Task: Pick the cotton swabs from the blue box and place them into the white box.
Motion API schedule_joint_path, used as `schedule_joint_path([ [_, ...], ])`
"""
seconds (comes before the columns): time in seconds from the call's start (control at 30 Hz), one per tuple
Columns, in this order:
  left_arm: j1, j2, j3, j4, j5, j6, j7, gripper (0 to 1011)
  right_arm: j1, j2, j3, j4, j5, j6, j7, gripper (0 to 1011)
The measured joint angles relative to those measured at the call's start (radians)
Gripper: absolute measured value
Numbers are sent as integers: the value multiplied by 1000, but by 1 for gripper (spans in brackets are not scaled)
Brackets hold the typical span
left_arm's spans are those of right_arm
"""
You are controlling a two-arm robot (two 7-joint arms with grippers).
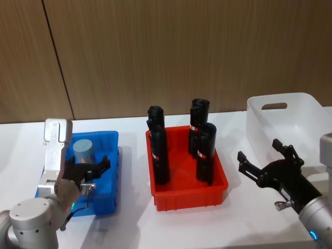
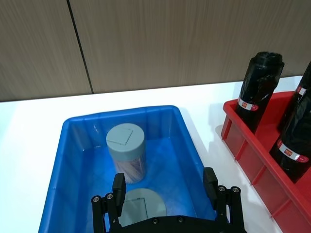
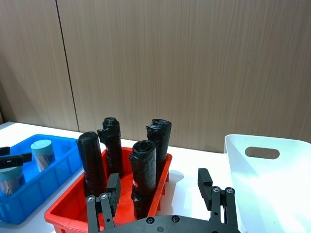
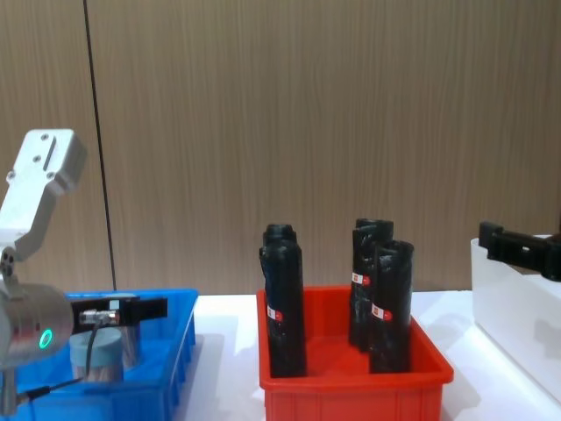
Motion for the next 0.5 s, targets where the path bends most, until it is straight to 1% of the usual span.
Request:
schedule_joint_path([
  [0.27, 13, -1, -4, -1, -19, 24, 25, 1004, 0, 0, 0, 0, 0, 0, 0, 1002],
  [0.5, 21, 0, -8, -4, -22, 35, 41, 1004, 0, 0, 0, 0, 0, 0, 0, 1002],
])
